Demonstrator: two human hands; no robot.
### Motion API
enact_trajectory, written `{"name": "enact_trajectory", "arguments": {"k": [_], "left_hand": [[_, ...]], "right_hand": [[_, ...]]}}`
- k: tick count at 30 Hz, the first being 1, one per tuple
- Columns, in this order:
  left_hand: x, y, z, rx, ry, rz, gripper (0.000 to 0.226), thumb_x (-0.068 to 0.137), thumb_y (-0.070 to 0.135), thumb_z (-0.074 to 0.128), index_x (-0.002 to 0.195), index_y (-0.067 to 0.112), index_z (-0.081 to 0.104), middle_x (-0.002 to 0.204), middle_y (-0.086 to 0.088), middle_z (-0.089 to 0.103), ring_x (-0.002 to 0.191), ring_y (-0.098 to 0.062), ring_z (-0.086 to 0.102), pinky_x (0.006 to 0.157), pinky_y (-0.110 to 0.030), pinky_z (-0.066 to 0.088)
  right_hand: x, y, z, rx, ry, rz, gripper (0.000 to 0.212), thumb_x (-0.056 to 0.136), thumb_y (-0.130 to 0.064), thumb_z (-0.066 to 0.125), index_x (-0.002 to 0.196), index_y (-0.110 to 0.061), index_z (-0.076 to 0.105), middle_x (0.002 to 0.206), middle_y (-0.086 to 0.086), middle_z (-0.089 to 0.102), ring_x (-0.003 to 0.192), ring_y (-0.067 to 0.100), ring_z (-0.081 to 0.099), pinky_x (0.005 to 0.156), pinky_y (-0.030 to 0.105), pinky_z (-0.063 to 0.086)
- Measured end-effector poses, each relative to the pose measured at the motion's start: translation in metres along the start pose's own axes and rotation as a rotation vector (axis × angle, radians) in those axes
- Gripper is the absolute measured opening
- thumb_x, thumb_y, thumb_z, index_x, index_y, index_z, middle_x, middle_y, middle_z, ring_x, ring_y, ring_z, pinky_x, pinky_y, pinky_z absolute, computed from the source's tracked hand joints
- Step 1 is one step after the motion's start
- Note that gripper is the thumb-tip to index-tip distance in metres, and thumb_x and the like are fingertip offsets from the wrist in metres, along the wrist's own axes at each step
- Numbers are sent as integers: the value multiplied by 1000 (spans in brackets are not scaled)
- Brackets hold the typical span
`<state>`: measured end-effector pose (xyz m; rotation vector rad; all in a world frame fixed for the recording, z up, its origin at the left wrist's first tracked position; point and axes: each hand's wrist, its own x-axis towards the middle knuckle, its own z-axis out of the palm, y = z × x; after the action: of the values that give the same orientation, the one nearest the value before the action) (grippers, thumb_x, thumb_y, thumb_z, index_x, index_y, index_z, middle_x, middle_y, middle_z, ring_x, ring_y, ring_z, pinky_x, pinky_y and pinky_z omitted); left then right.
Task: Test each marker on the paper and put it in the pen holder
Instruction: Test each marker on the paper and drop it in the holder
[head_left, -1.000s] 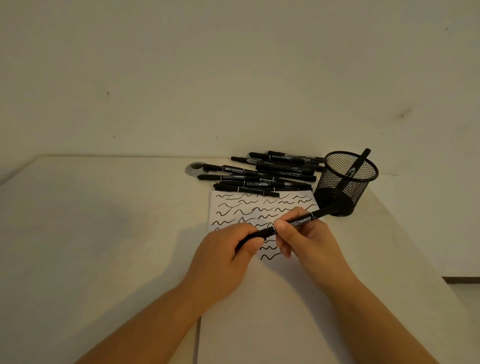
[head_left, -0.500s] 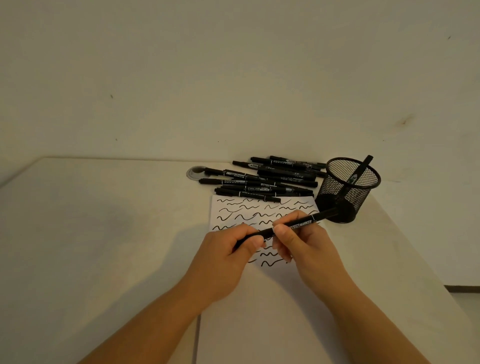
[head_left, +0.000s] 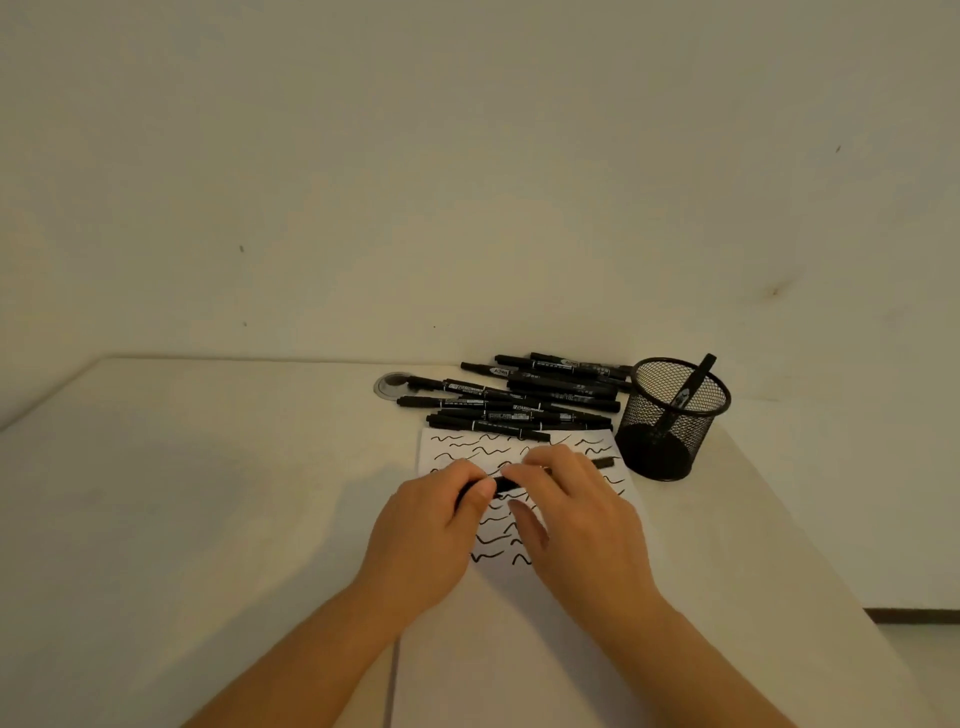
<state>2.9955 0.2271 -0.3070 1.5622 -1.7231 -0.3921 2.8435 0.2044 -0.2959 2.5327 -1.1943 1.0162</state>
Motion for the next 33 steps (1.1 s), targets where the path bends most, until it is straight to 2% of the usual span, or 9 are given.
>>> {"name": "enact_trajectory", "arguments": {"k": [3, 5, 9, 11, 15, 20, 23, 28, 33], "left_hand": [[8, 14, -5, 88, -23, 107, 19, 94, 36, 39, 88, 28, 56, 66, 9, 58, 63, -7, 53, 58, -24, 43], [17, 26, -11, 97, -5, 188, 29, 93, 45, 32, 95, 27, 55, 61, 9, 54, 55, -5, 50, 52, -20, 38], [53, 47, -29, 52, 87, 270, 48, 90, 58, 16, 103, 28, 50, 56, 7, 51, 46, -6, 47, 43, -15, 32], [82, 47, -32, 136, 100, 259, 50, 91, 53, 13, 105, 25, 52, 61, 9, 54, 54, -3, 52, 47, -17, 34], [144, 19, -20, 343, -11, 64, 36, 98, 36, 26, 107, 19, 56, 89, 0, 65, 75, -17, 57, 68, -31, 47], [185, -32, 3, 535, -191, -50, 29, 98, 28, 34, 115, 21, 56, 111, -4, 61, 97, -21, 55, 81, -33, 45], [198, -50, 14, 603, -230, -42, 28, 97, 25, 38, 119, 24, 55, 119, -2, 57, 104, -20, 52, 83, -31, 42], [212, -57, 29, 659, -230, 24, 27, 95, 24, 42, 120, 28, 54, 119, 1, 55, 108, -18, 47, 85, -33, 44], [216, -60, 39, 745, -321, 5, 32, 97, 26, 36, 127, 24, 48, 121, -2, 55, 108, -20, 49, 86, -34, 45]], "right_hand": [[9, 7, -6, -65, -31, -103, 20, 68, -18, 79, 85, -15, 68, 74, -1, 64, 60, 15, 59, 42, 24, 47], [18, 14, -16, -73, -66, -102, 18, 69, -18, 79, 83, -14, 67, 71, -2, 63, 58, 13, 58, 42, 23, 48], [48, 41, -48, -21, -11, 112, 18, 81, -17, 67, 98, -13, 65, 84, -3, 63, 69, 11, 56, 57, 20, 43], [63, 61, -64, 59, 113, 248, 22, 88, -21, 56, 109, -14, 58, 87, -6, 55, 73, 8, 49, 64, 19, 36], [80, 99, -87, 195, 315, 386, 19, 91, -22, 51, 110, -19, 53, 92, -2, 56, 76, 8, 51, 61, 13, 34], [77, 129, -74, 296, 172, 523, 27, 92, -20, 51, 119, -20, 47, 101, 2, 62, 88, 20, 58, 70, 31, 44], [72, 140, -61, 306, 141, 541, 34, 91, -19, 53, 123, -23, 42, 96, -2, 61, 79, 17, 59, 65, 29, 44], [68, 147, -43, 196, 44, 518, 54, 88, -17, 55, 127, -38, 24, 71, -10, 54, 64, 13, 58, 57, 34, 53], [67, 149, -31, 116, 3, 442, 41, 90, -21, 51, 127, -30, 36, 89, -6, 58, 77, 18, 56, 64, 27, 42]]}}
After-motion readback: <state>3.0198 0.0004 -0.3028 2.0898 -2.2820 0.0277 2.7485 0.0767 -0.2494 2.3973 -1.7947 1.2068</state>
